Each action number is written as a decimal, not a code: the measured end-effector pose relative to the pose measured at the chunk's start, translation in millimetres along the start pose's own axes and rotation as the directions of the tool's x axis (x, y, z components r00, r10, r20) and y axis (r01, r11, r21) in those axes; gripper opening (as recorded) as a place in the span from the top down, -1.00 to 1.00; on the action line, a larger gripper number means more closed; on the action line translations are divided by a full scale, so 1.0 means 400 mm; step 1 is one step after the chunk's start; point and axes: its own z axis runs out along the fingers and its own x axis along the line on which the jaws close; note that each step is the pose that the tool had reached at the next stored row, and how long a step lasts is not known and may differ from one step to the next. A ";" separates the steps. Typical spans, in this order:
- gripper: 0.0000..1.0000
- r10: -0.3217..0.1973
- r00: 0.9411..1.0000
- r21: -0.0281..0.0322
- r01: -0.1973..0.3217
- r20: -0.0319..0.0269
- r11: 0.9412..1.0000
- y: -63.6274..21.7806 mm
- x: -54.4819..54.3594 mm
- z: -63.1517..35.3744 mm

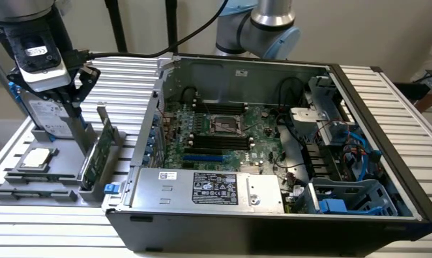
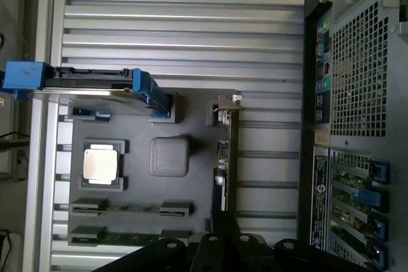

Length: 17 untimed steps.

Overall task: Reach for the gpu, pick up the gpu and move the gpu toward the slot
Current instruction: 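Pick up the gpu and move the gpu toward the slot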

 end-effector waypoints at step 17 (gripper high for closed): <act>0.04 0.000 1.000 0.001 0.000 0.004 1.000 -0.001 0.000 0.012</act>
